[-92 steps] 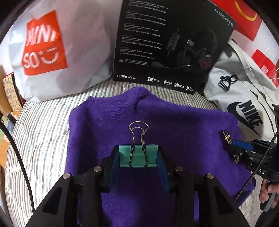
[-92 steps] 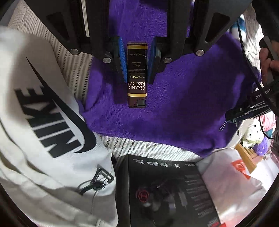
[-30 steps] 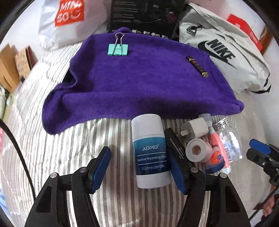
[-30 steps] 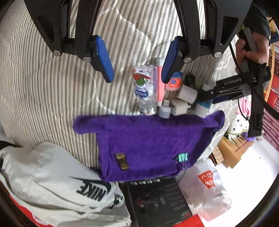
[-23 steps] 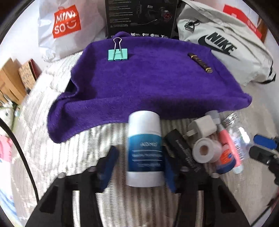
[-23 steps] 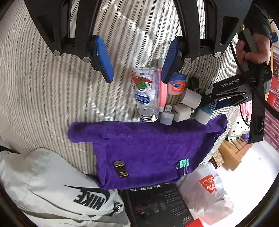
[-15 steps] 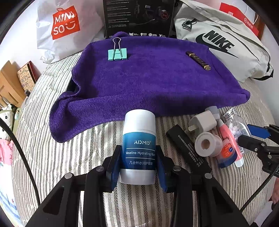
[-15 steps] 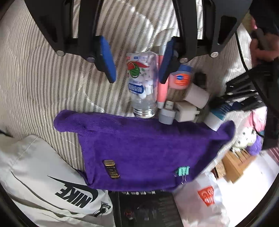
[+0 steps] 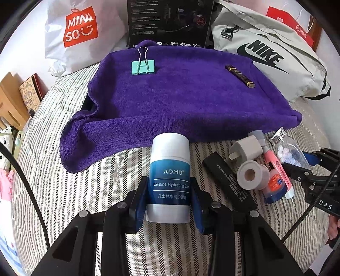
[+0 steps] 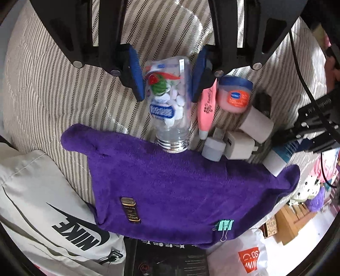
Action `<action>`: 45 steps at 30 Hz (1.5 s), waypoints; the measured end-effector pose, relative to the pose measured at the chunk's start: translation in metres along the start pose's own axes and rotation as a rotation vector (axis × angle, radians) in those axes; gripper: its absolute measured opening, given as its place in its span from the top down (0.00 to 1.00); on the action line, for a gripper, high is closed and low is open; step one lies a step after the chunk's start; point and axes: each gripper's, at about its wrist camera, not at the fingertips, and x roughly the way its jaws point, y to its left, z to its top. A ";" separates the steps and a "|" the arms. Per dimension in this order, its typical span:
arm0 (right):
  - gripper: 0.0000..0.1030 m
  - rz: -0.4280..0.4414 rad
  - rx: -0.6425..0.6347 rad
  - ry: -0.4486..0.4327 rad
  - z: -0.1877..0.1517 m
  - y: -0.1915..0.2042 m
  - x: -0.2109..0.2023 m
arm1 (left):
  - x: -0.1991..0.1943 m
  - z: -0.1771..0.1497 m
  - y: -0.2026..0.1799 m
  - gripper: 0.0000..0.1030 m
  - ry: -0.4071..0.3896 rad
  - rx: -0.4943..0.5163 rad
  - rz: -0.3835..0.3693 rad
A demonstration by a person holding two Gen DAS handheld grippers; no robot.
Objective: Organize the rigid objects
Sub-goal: 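Grasp the white ADMD Vaseline stick with the left tool while the right tool grasps the clear mint jar, then lift the stick with the left tool while the right tool lifts the jar toward the towel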
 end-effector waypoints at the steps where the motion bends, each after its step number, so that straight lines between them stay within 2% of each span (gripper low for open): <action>1: 0.59 0.002 0.003 -0.003 -0.001 -0.001 0.000 | 0.000 0.000 -0.001 0.65 -0.003 0.004 0.009; 4: 0.59 -0.008 0.013 -0.025 -0.001 -0.001 0.000 | 0.001 0.000 -0.005 0.65 -0.020 0.010 0.029; 6: 0.59 -0.011 0.017 -0.041 -0.001 -0.001 0.001 | 0.001 -0.001 -0.003 0.66 -0.022 0.006 0.017; 12: 0.59 -0.003 0.007 -0.015 -0.001 -0.003 -0.001 | 0.001 -0.001 -0.002 0.66 -0.007 0.018 0.018; 22: 0.58 -0.004 -0.006 -0.027 0.003 -0.001 0.002 | 0.004 0.002 -0.002 0.66 -0.016 0.027 0.011; 29: 0.59 0.045 0.027 -0.012 -0.002 -0.009 -0.002 | 0.001 -0.001 -0.002 0.66 -0.005 0.026 0.015; 32: 0.59 0.031 0.030 -0.024 -0.005 -0.006 -0.002 | 0.000 -0.001 0.001 0.67 0.005 0.024 -0.012; 35: 0.60 0.068 0.057 -0.016 -0.005 -0.011 -0.009 | -0.004 -0.001 0.012 0.67 0.007 -0.013 -0.049; 39: 0.60 0.049 0.059 -0.040 -0.005 -0.018 -0.024 | -0.009 -0.002 0.021 0.67 0.001 -0.029 -0.050; 42: 0.60 0.077 0.072 -0.046 -0.007 -0.023 -0.029 | -0.008 -0.003 0.024 0.67 0.011 -0.035 -0.056; 45: 0.60 0.075 0.067 -0.020 -0.010 -0.023 -0.021 | -0.004 -0.005 0.022 0.67 0.023 -0.025 -0.049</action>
